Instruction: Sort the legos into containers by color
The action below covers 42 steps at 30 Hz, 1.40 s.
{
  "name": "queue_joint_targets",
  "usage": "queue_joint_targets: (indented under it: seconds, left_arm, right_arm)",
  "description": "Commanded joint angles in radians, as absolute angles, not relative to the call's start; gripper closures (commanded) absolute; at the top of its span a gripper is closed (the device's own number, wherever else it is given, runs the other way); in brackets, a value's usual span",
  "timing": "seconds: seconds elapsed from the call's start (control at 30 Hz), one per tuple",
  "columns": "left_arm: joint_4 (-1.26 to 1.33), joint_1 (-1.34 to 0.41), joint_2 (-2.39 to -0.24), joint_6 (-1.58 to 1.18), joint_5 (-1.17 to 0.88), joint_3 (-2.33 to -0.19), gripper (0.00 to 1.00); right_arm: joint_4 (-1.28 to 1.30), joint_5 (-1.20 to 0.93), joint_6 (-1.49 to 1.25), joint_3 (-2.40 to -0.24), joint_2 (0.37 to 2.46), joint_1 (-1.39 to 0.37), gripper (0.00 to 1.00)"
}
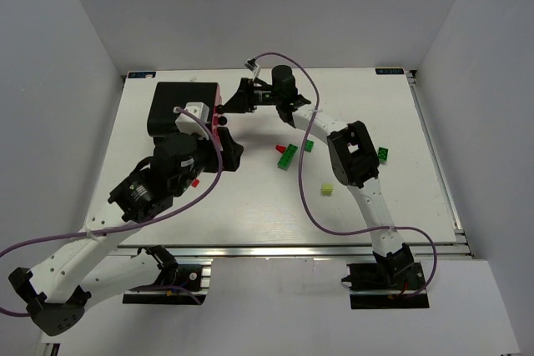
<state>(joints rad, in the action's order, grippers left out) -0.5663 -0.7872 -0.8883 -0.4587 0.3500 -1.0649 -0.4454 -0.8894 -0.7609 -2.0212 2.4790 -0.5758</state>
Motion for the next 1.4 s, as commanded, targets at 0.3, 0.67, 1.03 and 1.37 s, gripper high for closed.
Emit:
queue_joint_targets:
  seconds: [0.3,0.67,1.03,1.37]
  left_arm:
    - [-0.558,-0.787,-0.834,-0.512,0.334,-1.025,0.02]
    - [-0.543,-0.787,-0.847,-0.525,0.319,-1.022,0.02]
    - [-0.54,-0.787,-0.845,-0.543,0.316,-1.012,0.02]
    - [-0.542,-0.787,-0.83,-0.56,0.313,-1.0,0.02]
  right_arm:
    - [-0.554,-0.888,-0.81,-2.106,2.533,-0.592,0.35]
    - [-0.557,-0.881,-0.798,-2.129,2.556,-0.595,0.38]
    - [-0.592,-0.876,-0.831,-2.141,2.576,-0.598,0.45]
    - [-0.601,-0.871,-0.836,-2.145,2.583,-0.6,0.52]
